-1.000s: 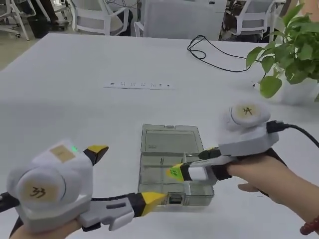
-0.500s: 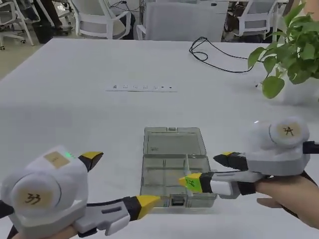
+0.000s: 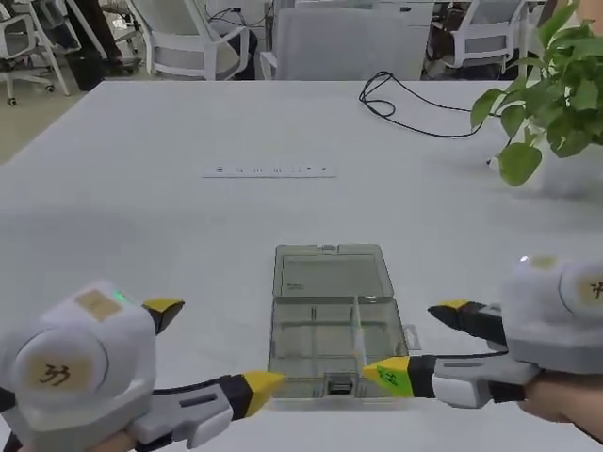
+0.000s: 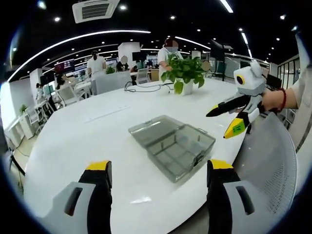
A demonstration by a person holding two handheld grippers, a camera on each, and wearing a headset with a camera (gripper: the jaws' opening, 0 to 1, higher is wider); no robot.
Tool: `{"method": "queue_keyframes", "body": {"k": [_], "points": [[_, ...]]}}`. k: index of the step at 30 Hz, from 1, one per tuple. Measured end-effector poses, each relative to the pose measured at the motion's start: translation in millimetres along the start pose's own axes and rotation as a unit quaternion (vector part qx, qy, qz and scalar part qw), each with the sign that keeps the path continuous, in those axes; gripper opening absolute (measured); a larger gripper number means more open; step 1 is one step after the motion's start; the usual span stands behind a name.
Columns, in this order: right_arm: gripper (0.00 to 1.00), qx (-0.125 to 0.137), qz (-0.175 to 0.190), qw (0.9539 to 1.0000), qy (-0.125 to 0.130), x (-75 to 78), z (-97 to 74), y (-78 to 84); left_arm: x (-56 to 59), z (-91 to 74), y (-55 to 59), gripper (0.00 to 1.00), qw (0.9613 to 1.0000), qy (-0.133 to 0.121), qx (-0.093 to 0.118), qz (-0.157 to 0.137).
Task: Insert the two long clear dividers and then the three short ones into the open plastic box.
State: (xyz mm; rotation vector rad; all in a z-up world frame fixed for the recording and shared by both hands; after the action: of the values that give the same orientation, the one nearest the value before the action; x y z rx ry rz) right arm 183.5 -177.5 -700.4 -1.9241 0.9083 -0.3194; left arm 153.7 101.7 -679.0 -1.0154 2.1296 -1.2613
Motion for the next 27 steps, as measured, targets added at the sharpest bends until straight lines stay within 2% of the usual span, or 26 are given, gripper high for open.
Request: {"method": "queue_keyframes", "body": {"k": [4, 6, 10, 12, 13, 15, 17, 21, 27], "points": [[0.80, 0.007, -0.001, 1.0000, 0.004, -0.8, -2.3, -0.6, -6.1, 2.1, 0.1, 0.75, 0.9998, -0.009, -0.018, -0.002], [0.80, 0.010, 0.001, 0.9999, 0.004, -1.5, -2.4, -1.0, -11.1, 3.6, 1.7, 0.71, 0.9987, -0.022, -0.046, 0.008], [0.80, 0.013, 0.001, 0.9999, 0.005, -3.9, -2.9, -1.7, -19.0, 9.6, 2.9, 0.67, 0.9982, -0.021, -0.055, -0.010], [0.80, 0.014, 0.000, 0.9999, 0.005, -4.9, -3.0, -2.3, -22.5, 12.3, 4.9, 0.65, 0.9972, -0.026, -0.069, -0.014], [0.80, 0.015, 0.002, 0.9999, 0.005, -5.5, -2.8, -2.7, -25.1, 13.9, 7.0, 0.65, 0.9959, -0.031, -0.084, -0.010], [0.80, 0.017, 0.003, 0.9998, 0.005, -6.0, -2.3, -3.3, -28.1, 17.6, 8.6, 0.64, 0.9956, -0.030, -0.088, -0.012], [0.80, 0.017, 0.005, 0.9998, 0.006, -6.4, -1.8, -3.8, -31.7, 21.4, 11.8, 0.63, 0.9944, -0.030, -0.098, -0.024], [0.80, 0.019, 0.008, 0.9998, 0.006, -7.0, -0.5, -4.3, -40.6, 30.5, 21.6, 0.61, 0.9886, -0.036, -0.145, -0.019], [0.79, 0.017, 0.015, 0.9997, 0.008, -6.4, 2.0, -3.4, -51.1, 44.1, 32.1, 0.58, 0.9846, -0.033, -0.168, -0.037]]}}
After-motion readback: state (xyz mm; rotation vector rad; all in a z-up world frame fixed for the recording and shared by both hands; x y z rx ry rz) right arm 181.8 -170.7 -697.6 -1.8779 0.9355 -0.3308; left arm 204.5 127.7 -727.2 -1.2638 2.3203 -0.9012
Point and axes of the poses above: the centre of the closed fingertips' face, and the gripper's own axes: z roughly forward along the fingers, x roughly to its right, y roughly out of its underside, the point moved 10 cm from there along -z, roughly backward along the fingers, and after that the axes turned 2 degrees about y, right-handed, at the moved point
